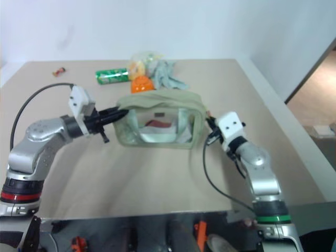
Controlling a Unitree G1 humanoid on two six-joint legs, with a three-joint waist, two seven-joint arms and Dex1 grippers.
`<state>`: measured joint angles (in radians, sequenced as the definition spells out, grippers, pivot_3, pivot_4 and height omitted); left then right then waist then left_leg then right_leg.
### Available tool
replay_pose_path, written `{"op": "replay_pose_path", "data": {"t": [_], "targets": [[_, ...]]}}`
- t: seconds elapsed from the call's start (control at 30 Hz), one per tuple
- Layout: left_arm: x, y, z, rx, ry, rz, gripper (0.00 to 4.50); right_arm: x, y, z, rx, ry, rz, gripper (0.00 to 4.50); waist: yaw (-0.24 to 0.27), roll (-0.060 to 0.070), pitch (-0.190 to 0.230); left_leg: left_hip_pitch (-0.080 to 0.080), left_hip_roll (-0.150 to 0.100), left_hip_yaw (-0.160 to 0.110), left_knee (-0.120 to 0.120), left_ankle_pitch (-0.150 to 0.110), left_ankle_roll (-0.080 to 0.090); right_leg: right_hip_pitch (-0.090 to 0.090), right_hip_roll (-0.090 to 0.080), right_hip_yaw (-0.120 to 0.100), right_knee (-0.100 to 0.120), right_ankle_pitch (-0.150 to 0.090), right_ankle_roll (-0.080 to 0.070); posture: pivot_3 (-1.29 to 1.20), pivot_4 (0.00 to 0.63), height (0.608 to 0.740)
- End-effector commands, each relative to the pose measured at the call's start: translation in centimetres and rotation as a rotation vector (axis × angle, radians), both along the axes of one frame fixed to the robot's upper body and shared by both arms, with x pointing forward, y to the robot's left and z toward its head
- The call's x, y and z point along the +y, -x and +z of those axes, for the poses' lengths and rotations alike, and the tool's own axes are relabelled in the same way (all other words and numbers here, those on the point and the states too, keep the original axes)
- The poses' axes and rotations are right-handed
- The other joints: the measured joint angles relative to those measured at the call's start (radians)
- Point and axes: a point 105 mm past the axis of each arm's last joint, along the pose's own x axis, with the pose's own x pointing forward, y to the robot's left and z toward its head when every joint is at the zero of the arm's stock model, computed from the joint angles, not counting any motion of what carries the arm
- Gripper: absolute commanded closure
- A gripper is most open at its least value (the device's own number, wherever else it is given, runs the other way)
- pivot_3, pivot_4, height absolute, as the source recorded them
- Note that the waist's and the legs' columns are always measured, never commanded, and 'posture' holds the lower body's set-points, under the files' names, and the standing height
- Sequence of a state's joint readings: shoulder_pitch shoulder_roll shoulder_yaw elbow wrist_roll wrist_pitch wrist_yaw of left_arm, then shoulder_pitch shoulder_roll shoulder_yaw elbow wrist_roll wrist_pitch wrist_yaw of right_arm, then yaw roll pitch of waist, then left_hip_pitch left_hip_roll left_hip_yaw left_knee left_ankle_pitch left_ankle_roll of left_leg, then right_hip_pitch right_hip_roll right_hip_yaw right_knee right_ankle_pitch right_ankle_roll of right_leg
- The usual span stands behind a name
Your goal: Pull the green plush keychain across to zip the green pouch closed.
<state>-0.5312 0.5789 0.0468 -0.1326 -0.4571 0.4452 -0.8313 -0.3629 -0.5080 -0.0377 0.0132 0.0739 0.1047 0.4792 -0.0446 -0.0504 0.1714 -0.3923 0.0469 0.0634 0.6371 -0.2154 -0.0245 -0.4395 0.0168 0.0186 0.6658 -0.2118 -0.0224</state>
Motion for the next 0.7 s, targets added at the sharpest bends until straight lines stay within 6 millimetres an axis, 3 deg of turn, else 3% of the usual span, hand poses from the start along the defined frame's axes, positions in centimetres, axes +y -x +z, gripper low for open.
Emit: {"op": "replay_pose_path", "data": {"t": [0.03,0.07,0.23,0.43,0.5,0.57,0.7], "targets": [[0.6,0.2,1.5,-0.021,0.022,0.013,4.48,0.3,0.2,1.8,-0.047,-0.026,0.028,4.21,0.001,0.0,0.0,0.0,0.0,0.0,0.0,0.0,0.0,0.0,0.0,0.0,0.0,0.0,0.0,0.0,0.15,0.74],[0.6,0.2,1.5,-0.011,0.022,0.012,4.5,0.3,0.2,1.9,-0.047,-0.032,0.031,3.86,0.0,0.0,0.0,0.0,0.0,0.0,0.0,0.0,0.0,0.0,0.0,0.0,0.0,0.0,0.0,0.0,0.15,0.74],[1.0,0.5,2.0,-0.034,0.009,0.023,2.67,-1.0,0.9,3.3,-0.031,-0.079,0.075,2.19,0.0,0.0,0.0,0.0,0.0,0.0,0.0,0.0,0.0,0.0,-0.001,0.001,0.0,0.0,0.0,0.0,0.15,0.74],[3.0,1.1,4.9,-0.093,0.077,0.081,0.63,-3.6,2.5,3.9,0.052,-0.119,0.109,0.12,0.001,0.0,0.0,0.0,0.0,0.0,0.0,0.0,0.0,0.0,-0.001,0.0,0.0,0.0,0.0,0.0,0.15,0.74],[4.2,1.4,5.7,-0.108,0.102,0.127,0.06,-4.3,3.6,3.5,0.103,-0.113,0.138,0.0,0.001,0.0,0.0,-0.001,0.0,0.0,0.0,0.0,0.0,0.0,-0.001,0.0,0.0,0.0,0.0,0.0,0.15,0.74],[5.6,1.7,5.6,-0.117,0.082,0.188,0.06,-4.9,4.6,2.9,0.156,-0.103,0.162,0.0,0.001,0.0,0.0,0.0,0.0,0.0,0.0,0.0,0.0,0.0,-0.001,0.0,-0.001,0.0,0.0,0.0,0.15,0.74],[9.4,2.4,1.5,-0.032,-0.009,0.393,0.06,-5.1,7.3,0.6,0.261,-0.052,0.226,0.0,-0.002,0.001,0.0,0.002,0.001,0.0,-0.002,0.0,0.0,0.0,-0.001,0.002,0.0,-0.001,0.0,0.0,0.15,0.74]]}}
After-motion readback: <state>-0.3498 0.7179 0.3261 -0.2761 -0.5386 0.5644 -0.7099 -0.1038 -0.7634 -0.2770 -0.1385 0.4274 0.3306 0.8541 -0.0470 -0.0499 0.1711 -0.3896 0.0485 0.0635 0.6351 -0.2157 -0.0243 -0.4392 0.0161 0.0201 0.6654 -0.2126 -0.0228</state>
